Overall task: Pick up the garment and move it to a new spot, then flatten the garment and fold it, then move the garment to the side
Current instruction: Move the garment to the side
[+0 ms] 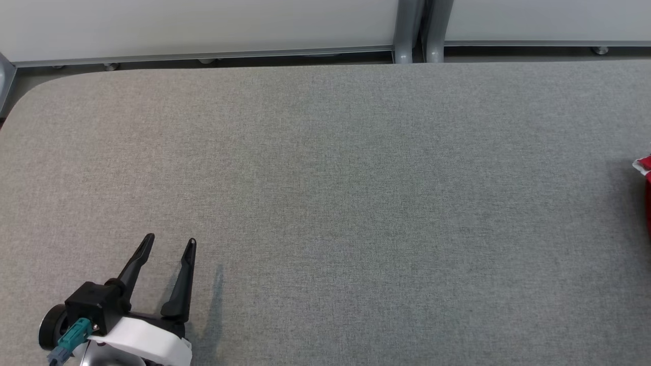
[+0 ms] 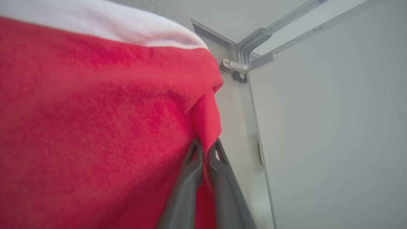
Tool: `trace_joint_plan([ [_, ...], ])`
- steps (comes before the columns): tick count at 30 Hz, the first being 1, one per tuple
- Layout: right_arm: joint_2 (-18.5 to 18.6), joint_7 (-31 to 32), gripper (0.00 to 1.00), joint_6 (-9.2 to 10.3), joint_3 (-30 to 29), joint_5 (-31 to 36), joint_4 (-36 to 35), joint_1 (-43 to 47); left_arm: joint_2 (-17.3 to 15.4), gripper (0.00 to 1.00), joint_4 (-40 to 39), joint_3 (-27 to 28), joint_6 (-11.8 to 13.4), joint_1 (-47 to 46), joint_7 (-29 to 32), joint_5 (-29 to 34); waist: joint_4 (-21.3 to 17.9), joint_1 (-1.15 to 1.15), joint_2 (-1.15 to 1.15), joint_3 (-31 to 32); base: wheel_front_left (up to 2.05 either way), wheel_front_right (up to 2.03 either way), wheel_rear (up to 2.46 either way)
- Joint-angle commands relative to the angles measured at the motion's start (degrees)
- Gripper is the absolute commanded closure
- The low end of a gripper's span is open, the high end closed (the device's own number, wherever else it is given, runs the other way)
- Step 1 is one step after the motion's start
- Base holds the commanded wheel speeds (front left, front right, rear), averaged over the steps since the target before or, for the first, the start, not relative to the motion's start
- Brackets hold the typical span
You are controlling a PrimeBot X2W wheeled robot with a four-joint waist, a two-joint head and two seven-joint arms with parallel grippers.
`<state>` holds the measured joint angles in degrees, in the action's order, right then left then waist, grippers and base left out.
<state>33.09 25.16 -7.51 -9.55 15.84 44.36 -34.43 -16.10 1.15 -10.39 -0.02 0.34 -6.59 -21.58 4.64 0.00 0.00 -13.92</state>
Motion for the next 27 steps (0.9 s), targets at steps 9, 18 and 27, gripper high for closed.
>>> trace_joint_plan([
  [9, -4.69, -6.98, 0.0, 0.02, -4.26, 0.53, -1.21, 1.55, 0.5, 0.0, 1.45, 0.0, 0.44, -1.8, -4.04, 0.69, -0.38, 0.0, 0.0, 1.32, 0.0, 0.0, 0.0],
  [18, -10.58, -21.69, 0.0, 0.03, 0.13, -5.34, -6.46, 5.34, 2.78, 0.0, 3.26, 1.78, 0.88, 1.8, -7.48, -1.35, -2.02, 0.0, 0.0, 8.78, 0.0, 0.0, 0.0],
  [27, -21.11, -32.2, 0.0, 0.02, -1.87, -18.93, -16.1, 15.33, 5.52, 0.0, 6.85, 3.65, 3.08, 4.84, -7.89, -3.51, -1.74, 0.0, 0.0, 16.15, 0.0, 0.0, 0.0],
])
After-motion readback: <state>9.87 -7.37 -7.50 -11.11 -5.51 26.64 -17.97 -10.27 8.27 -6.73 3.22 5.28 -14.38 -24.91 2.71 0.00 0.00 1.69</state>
